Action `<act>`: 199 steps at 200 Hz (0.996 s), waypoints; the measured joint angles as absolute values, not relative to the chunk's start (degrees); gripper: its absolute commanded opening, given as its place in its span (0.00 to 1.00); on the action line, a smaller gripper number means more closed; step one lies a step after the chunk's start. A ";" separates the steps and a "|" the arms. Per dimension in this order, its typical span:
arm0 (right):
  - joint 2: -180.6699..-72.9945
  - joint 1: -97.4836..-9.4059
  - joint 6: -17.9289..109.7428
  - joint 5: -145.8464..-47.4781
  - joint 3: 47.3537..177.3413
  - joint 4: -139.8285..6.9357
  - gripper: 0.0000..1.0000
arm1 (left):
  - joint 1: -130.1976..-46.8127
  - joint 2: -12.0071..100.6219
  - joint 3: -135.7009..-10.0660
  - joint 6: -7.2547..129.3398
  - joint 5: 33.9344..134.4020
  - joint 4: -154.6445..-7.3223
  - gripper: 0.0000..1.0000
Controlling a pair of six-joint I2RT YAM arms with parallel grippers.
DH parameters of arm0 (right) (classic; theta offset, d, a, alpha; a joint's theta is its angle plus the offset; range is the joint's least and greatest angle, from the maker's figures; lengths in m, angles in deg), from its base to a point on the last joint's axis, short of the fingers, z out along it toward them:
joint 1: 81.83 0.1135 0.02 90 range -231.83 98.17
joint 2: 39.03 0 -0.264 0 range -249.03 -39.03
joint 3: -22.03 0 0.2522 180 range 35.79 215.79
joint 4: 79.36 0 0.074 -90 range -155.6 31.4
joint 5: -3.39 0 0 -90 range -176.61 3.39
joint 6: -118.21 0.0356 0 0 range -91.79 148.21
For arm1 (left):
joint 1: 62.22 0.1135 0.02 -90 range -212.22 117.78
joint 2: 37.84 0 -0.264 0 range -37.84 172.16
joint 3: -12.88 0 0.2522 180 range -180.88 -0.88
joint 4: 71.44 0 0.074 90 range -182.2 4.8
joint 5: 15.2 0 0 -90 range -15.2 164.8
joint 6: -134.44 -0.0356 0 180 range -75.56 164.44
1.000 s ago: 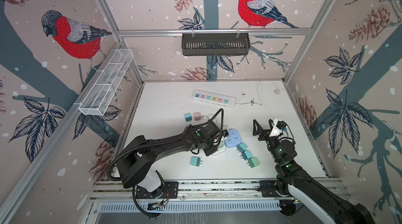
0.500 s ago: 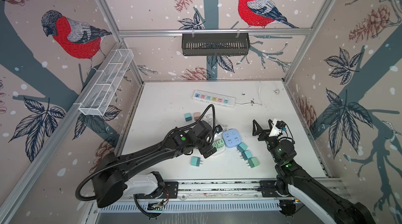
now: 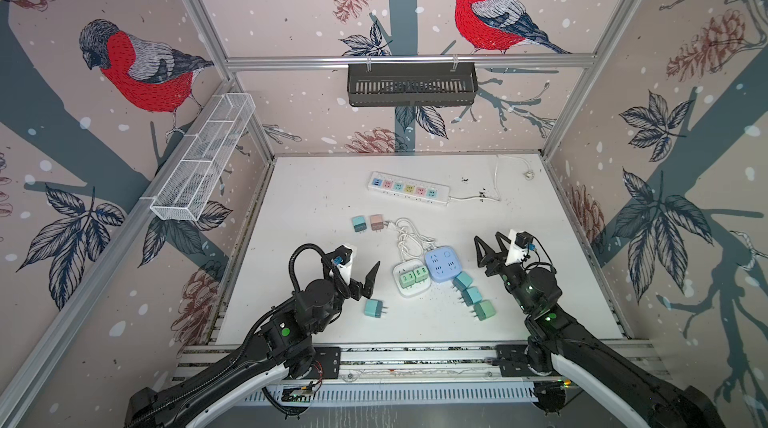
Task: Insert the plug
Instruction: 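Lift the left gripper away while the right gripper reaches toward the blue socket box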
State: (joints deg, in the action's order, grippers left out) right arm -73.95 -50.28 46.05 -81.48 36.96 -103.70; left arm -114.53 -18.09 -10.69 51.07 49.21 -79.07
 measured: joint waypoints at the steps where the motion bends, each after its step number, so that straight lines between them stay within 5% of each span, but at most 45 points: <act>1: -73.82 -50.01 46.08 -81.37 36.96 -103.57 0.73 | -114.53 -18.26 -10.51 51.07 49.04 -78.85 0.99; 60: -71.04 -27.00 50.93 -69.57 38.82 -94.41 0.69 | -114.49 -28.93 -1.29 52.73 37.28 -71.99 0.99; 123: -76.94 -8.75 55.08 -60.85 40.48 -87.75 0.68 | -114.49 -34.15 -1.27 56.18 37.80 -71.95 0.99; 199: -84.57 -2.02 56.74 -56.59 44.26 -82.83 0.67 | -114.49 -35.20 -1.27 56.58 38.68 -71.66 0.99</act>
